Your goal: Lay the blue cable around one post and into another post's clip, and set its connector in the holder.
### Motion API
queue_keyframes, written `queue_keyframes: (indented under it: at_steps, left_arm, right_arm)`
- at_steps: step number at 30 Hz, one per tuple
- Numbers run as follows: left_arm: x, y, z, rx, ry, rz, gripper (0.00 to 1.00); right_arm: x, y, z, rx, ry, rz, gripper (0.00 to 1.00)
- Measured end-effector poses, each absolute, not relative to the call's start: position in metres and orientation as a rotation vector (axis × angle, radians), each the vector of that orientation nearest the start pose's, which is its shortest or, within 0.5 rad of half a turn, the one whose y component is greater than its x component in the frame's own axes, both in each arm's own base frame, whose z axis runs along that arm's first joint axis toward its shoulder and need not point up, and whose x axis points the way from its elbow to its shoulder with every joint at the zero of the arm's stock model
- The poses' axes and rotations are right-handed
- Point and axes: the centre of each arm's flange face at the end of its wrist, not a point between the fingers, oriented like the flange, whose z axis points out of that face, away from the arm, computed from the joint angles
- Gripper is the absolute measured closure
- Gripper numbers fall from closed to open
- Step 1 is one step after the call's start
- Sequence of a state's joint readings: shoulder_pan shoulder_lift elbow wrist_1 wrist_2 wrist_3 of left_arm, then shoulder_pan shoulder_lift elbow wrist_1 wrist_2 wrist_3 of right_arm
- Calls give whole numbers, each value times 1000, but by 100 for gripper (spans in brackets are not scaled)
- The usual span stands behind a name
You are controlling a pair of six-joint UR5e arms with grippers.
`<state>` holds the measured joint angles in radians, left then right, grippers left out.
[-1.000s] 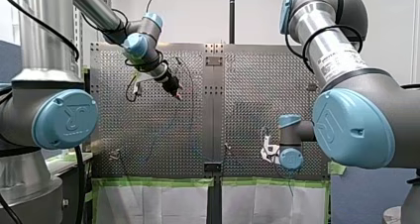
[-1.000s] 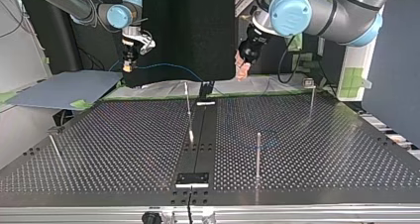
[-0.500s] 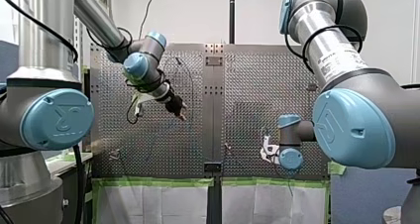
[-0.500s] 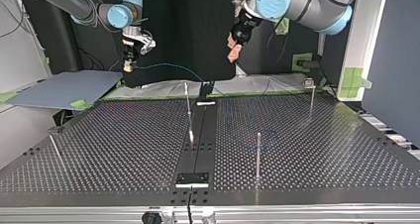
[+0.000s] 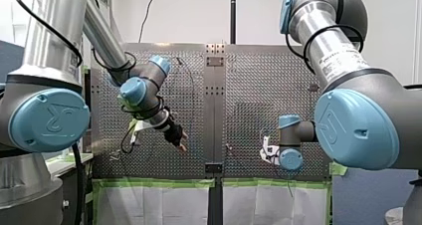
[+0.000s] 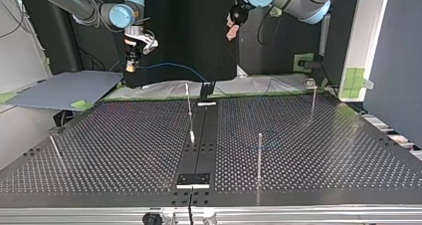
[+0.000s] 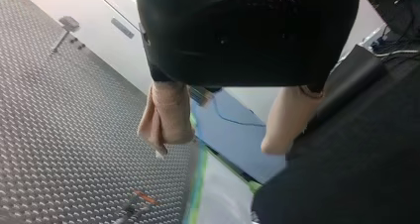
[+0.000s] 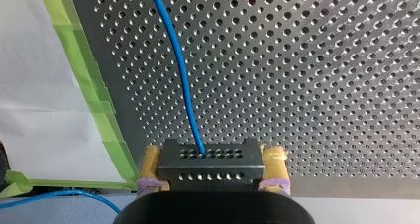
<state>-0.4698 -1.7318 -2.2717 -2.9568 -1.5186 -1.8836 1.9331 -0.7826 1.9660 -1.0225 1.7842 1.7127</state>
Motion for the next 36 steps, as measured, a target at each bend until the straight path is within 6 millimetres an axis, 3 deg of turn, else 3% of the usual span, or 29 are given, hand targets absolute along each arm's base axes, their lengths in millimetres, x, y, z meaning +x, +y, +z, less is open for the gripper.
queue_keyframes:
  at_steps: [3, 8, 20, 27, 36]
  left_arm:
    - [230, -275, 131, 203, 2302, -467, 0]
    - [231, -282, 128, 196, 2266, -462, 0]
    - [262, -311, 124, 207, 2158, -467, 0]
    - [285, -328, 110, 189, 2105, -468, 0]
    - [292, -336, 90, 181, 2071, -485, 0]
  right_arm:
    - [294, -455, -15, 1390, -1333, 1304, 82]
    - [295, -455, -14, 1388, -1331, 1308, 82]
    - [300, -450, -15, 1407, -1327, 1306, 82]
    - [307, -443, -15, 1436, -1322, 1296, 82]
    - [319, -439, 17, 1451, -1310, 1315, 82]
